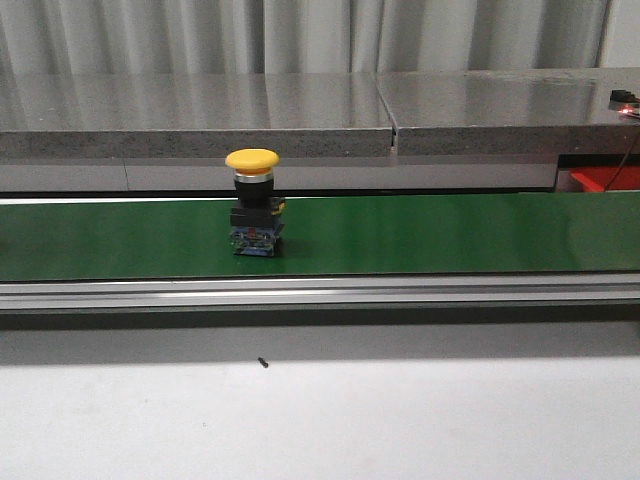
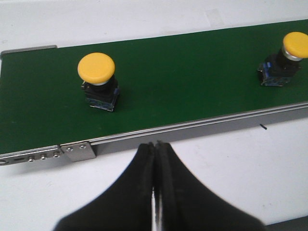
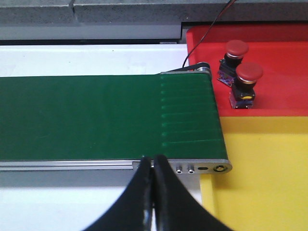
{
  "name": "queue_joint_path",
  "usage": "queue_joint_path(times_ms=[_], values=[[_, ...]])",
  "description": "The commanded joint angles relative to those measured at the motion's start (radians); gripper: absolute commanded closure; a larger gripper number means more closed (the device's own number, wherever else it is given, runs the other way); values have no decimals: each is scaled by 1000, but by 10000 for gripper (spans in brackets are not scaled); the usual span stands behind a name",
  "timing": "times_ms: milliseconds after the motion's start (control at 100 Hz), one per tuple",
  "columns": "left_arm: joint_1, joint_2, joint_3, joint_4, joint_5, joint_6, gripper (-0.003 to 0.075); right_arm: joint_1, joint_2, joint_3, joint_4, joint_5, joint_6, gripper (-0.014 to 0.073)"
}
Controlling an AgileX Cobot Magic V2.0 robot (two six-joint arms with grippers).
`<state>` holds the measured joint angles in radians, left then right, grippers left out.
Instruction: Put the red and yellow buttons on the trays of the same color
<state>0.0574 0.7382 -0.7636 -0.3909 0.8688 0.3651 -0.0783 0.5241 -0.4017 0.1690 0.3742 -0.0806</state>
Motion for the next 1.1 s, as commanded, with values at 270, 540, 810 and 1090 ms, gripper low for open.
queue_joint_path(times_ms=[270, 540, 810, 1090], values=[[-20, -170, -6, -38, -47, -1, 741, 0, 3, -25, -4, -74, -6, 655], [-20, -221, 17, -38, -11, -1, 741, 3, 61, -117, -8, -1, -28, 655], [-20, -221, 17, -38, -11, -1, 741, 107, 275, -357, -8, 90, -87, 652], [-20, -221, 17, -38, -13, -1, 741, 234, 564, -674, -7, 327, -87, 487]])
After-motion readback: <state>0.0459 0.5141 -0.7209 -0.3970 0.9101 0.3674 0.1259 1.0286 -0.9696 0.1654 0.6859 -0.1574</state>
